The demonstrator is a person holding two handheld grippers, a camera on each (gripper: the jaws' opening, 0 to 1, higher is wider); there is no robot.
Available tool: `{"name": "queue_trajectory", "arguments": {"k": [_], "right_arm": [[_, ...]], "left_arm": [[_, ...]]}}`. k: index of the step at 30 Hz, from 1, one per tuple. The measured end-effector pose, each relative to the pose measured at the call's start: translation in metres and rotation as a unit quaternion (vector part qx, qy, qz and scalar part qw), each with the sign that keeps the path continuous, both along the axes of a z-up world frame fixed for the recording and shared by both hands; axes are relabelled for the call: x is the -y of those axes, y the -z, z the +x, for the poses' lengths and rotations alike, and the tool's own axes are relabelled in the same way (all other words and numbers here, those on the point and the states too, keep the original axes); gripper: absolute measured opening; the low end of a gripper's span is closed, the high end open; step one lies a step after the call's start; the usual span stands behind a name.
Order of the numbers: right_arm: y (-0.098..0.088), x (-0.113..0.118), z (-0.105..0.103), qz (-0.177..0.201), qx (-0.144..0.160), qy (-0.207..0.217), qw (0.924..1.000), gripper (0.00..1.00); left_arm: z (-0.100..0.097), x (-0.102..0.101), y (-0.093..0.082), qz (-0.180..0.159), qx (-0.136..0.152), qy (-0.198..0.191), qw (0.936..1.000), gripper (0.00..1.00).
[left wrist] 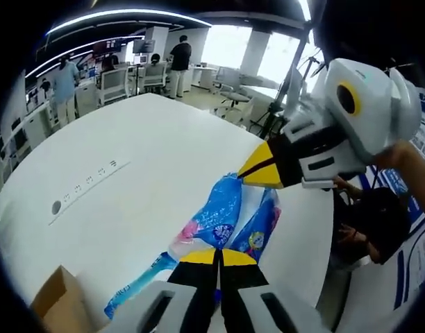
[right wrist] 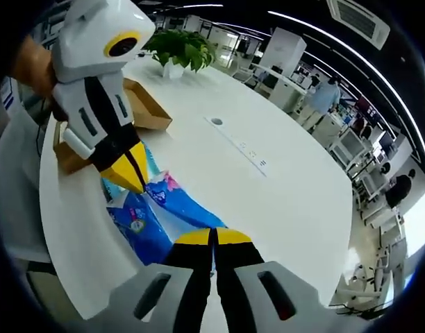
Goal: Operate the shoe box by opening the lid, removing the specified soft item, and placing it in the target area until the item is outside and the box remains undamaged.
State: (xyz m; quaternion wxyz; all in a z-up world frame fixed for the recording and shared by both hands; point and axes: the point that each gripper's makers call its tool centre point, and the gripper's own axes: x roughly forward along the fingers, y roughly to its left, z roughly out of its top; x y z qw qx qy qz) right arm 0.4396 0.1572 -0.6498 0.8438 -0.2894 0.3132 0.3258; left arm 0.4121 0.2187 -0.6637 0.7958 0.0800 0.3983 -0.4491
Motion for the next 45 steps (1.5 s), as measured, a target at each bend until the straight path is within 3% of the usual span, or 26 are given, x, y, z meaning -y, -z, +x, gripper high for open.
{"name": "queue_trajectory", "arguments": {"k": [13, 21, 29, 45], "right_arm": [[0.020, 0.029, 0.004, -0.015, -0.007, 0.020, 0.9997, 0.00], [0.043, 0.040, 0.004, -0.022, -0.024, 0.026, 0.9991, 0.00], [0.062, 0.037, 0.002, -0.024, -0.038, 0.025, 0.9987, 0.00], [0.080, 0.034, -0.003, -0.032, -0.052, 0.021, 0.9979, 0.00]], "left_arm": [[0.000, 0.031, 0.017, 0.001, -0.012, 0.027, 0.9996, 0.00], [0.001, 0.040, 0.041, 0.012, -0.027, 0.040, 0.9988, 0.00], [0.000, 0.038, 0.062, 0.027, -0.043, 0.046, 0.9976, 0.00], [-0.003, 0.034, 0.078, 0.054, -0.037, 0.068, 0.9956, 0.00]]}}
